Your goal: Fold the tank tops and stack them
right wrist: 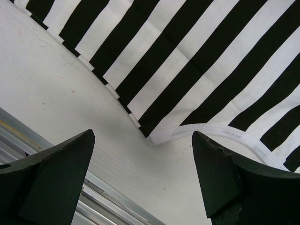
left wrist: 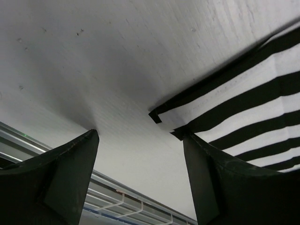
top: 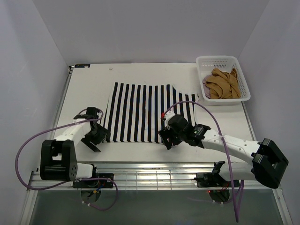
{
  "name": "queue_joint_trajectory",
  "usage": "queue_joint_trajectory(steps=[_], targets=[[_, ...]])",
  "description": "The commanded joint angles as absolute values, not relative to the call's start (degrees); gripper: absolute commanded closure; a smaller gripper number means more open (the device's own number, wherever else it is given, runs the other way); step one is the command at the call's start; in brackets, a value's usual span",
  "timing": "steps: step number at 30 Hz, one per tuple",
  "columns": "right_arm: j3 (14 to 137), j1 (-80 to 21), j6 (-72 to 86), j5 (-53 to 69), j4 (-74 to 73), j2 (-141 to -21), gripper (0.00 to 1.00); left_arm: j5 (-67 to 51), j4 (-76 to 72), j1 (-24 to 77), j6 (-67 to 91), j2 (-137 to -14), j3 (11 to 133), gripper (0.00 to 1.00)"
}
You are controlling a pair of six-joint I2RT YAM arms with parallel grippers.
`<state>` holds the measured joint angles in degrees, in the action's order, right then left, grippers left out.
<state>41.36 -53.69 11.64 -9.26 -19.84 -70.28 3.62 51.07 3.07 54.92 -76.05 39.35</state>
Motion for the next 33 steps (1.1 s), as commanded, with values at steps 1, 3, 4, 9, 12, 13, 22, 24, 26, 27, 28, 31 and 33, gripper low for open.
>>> queue_joint_trajectory(steps=[1, 3, 4, 9, 12, 13, 22, 24, 26, 27, 28, 31, 33], targets=[[42.2, -54.6, 12.4, -12.0, -18.6, -70.7, 0.10, 6.0, 48.9, 2.8, 57.9, -77.0, 39.1, 0.17], [42.0, -54.7, 12.4, -12.0, -18.6, -70.7, 0.10, 6.8, 48.7, 2.7, 58.5, -77.3, 38.6, 0.25], [42.0, -54.8, 12.4, -12.0, -18.6, -70.6, 0.10, 7.2, 48.4, 2.6, 58.6, -77.2, 38.6, 0.27], [41.1, -55.1, 11.8, -11.9, -18.8, -70.4, 0.10, 8.4, 47.6, 1.8, 58.4, -77.5, 38.9, 0.37], [40.8, -55.5, 11.2, -11.8, -19.2, -70.5, 0.10, 7.6, 46.8, 1.4, 57.8, -78.7, 39.7, 0.40], [40.8, -55.5, 11.1, -11.6, -19.2, -70.6, 0.10, 7.5, 46.5, 1.4, 57.7, -79.1, 40.2, 0.40], [41.6, -58.1, 7.4, -11.2, -18.5, -73.1, 0.07, 5.1, 41.8, 1.1, 55.4, -81.0, 38.7, 0.73], [42.1, -58.9, 6.5, -11.6, -18.5, -74.5, 0.06, 4.7, 41.1, 1.1, 54.8, -82.2, 39.0, 0.93], [42.7, -59.3, 6.1, -11.6, -18.8, -76.0, 0.04, 4.9, 40.9, 1.1, 54.6, -82.9, 39.5, 1.00], [43.0, -59.8, 5.9, -11.4, -19.0, -76.4, 0.03, 4.7, 40.6, 1.1, 54.1, -83.2, 39.5, 1.00], [43.1, -60.1, 5.6, -10.9, -19.1, -76.9, 0.02, 4.7, 40.3, 1.1, 53.5, -83.3, 39.6, 1.00], [43.2, -61.3, 5.4, -10.8, -19.2, -77.8, 0.00, 4.6, 39.6, 1.1, 53.4, -82.2, 39.1, 1.00], [43.2, -61.5, 5.5, -10.9, -19.2, -78.3, 0.04, 4.4, 39.2, 1.1, 53.3, -81.0, 38.6, 1.00]])
